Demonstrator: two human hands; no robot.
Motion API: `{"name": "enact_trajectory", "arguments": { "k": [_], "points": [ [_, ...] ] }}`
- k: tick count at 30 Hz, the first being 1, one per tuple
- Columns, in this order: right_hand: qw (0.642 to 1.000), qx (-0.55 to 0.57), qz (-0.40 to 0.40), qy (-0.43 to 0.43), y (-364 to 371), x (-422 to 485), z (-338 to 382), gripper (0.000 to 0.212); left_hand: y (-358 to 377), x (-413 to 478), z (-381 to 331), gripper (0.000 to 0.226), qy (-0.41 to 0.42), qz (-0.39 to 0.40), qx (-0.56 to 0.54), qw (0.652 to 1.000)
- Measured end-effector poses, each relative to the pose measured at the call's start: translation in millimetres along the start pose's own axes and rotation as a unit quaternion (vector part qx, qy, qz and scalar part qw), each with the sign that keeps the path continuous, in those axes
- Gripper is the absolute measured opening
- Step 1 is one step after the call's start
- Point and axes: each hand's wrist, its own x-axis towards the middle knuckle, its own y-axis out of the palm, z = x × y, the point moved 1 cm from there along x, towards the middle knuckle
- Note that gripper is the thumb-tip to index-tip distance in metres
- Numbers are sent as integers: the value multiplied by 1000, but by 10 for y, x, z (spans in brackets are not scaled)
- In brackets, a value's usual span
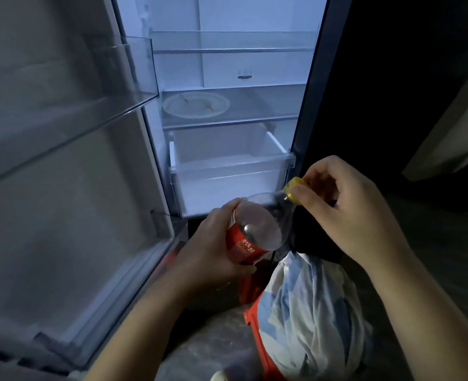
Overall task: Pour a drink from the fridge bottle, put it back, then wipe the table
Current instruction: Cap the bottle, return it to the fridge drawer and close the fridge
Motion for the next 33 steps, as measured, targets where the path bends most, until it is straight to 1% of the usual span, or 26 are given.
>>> {"name": "enact_trajectory", "arguments": {
  "k": [2,4,7,9,13,16,18,19,22,24,27,29,31,33],
  "points": [
    [1000,10,9,-6,74,153,-65,41,-51,151,92,108,10,3,-11,1000],
    [999,36,29,-15,124,275,-118,42,-99,286,152,107,12,4,-16,1000],
    [995,51,65,-58,185,413,-158,35,-156,464,221,106,6,9,-14,1000],
    [993,46,75,-77,201,489,-189,29,-180,544,254,106,2,9,-17,1000],
    [993,19,85,-80,186,634,-263,33,-201,632,256,106,-5,-1,-12,1000],
    [993,5,93,-75,151,731,-277,26,-214,669,207,106,-13,-9,3,1000],
    [996,-7,79,-46,136,783,-281,23,-215,683,156,106,-18,-11,17,1000],
    [997,-14,64,-27,144,810,-298,24,-212,691,136,106,-19,-13,25,999],
    [998,-59,23,11,211,889,-374,42,-187,724,106,105,-21,-21,46,998],
    [996,-92,15,10,256,915,-420,49,-162,737,107,104,-28,-22,52,998],
    [994,-107,32,-10,269,938,-508,53,-141,743,108,107,-39,-22,47,998],
    [995,-68,69,-37,240,944,-587,52,-132,751,104,108,-49,-28,37,998],
    [991,14,120,-54,169,938,-651,48,-121,761,88,108,-56,-33,29,997],
    [980,79,162,-85,74,929,-688,40,-103,775,68,106,-58,-33,27,997]
  ]
}}
